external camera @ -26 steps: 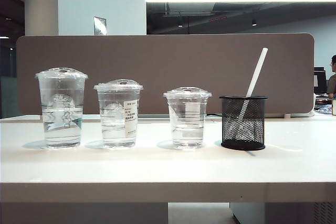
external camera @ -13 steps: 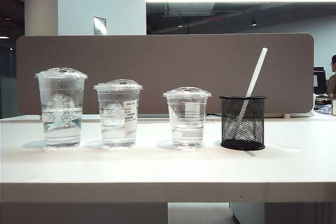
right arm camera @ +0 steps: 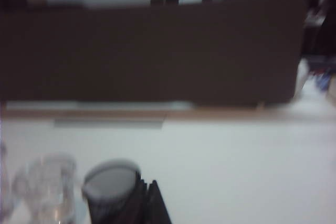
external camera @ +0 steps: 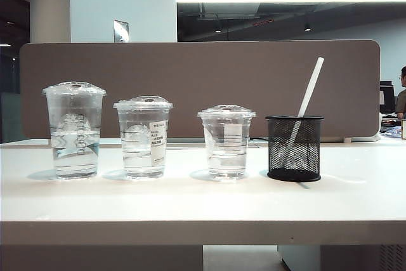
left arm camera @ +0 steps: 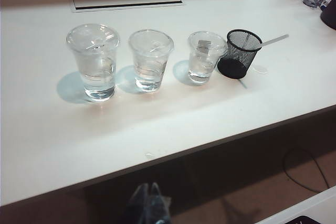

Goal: Pick up the straw and insert it into the medium coffee cup.

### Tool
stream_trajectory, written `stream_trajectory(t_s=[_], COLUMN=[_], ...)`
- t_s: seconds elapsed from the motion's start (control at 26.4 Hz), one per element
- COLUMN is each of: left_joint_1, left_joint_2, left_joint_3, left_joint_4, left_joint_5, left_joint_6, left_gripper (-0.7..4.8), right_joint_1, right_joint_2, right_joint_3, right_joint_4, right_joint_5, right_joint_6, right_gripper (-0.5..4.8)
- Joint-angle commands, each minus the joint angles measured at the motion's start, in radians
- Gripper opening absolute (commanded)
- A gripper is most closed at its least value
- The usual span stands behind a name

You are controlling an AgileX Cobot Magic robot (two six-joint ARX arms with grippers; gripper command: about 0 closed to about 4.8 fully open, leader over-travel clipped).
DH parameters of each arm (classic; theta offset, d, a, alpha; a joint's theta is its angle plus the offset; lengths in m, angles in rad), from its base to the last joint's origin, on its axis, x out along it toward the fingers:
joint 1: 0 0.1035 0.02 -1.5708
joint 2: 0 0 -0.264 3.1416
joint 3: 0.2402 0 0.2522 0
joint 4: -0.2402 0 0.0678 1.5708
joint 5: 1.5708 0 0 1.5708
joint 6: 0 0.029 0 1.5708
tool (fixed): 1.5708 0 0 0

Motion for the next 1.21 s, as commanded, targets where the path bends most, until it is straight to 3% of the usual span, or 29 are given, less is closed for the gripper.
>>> stream_trajectory(t_s=[0.04,0.3,0.49,0.83,0.99,1.1,1.21], left_joint_1=[0.0,0.0,0.0,0.0,0.0,0.0,0.001], left_joint_2=[0.002,0.002,0.002,0.002,0.002,0.002,0.002], left_joint_3=[0.002,0.002,0.002,0.002,0.002,0.002,0.002], left_joint_4=[0.009,0.01,0.01,0.009,0.009,0.009,0.007], left_joint_5=[-0.002,0.001,0.001,-0.011,-0.014,-0.016,-0.016], left_joint_6=[0.007,0.007,0.007,0.018,0.045,0.045,0.044], left_gripper=[-0.04,-0.04,-0.04,-0.04,-0.04,-0.04,-0.04], right_joint_1=[-0.001,0.0,-0.001,-0.108,-0.168,-0.244,-0.316], right_joint_2=[0.063,0.561,0.784,1.076,1.178,1.214,1.217], right_joint_3=[0.179,0.852,1.048,1.038,0.985,0.882,0.617], right_joint_4=[-0.022,-0.462,-0.494,-0.312,-0.173,-0.024,0.277], right_joint_5=[0.01,-0.002,-0.008,-0.297,-0.303,-0.319,-0.339], right_joint_6=[-0.082,-0.268,-0.325,-0.202,-0.19,-0.113,0.0], right_gripper=[-0.02,-0.01,-0.01,-0.01,-0.01,-0.01,-0.01])
